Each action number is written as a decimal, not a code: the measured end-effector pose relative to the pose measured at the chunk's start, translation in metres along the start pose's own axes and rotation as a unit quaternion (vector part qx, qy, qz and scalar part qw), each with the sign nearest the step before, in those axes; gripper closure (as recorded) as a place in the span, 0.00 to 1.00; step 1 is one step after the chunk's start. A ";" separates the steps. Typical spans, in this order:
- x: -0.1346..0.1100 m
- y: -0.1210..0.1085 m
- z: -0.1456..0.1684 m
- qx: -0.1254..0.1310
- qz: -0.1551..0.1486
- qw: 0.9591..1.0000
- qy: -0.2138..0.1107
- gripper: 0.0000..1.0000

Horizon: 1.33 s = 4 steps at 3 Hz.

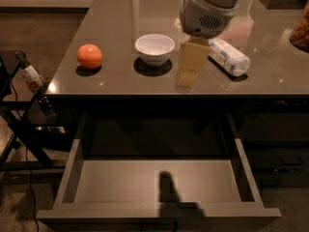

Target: Place orange into top drawer

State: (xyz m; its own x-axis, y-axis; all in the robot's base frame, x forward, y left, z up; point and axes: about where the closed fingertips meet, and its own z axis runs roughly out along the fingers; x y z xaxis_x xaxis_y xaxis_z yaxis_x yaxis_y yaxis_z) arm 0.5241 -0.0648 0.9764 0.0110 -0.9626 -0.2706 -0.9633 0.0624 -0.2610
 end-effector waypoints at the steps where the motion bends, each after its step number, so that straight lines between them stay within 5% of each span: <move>1: -0.016 -0.019 0.015 0.002 0.001 1.000 0.009 0.00; 3: -0.068 -0.063 0.047 -0.017 -0.050 0.998 0.044 0.00; 4: -0.074 -0.066 0.047 -0.010 -0.052 0.998 0.036 0.00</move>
Offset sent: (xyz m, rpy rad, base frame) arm 0.0841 0.0826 -0.0034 -0.1210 0.0245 0.0791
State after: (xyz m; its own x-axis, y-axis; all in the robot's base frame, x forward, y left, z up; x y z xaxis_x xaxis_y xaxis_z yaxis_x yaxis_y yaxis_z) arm 0.5988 0.0146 0.9704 0.0923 -0.9801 -0.1755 -0.9633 -0.0433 -0.2649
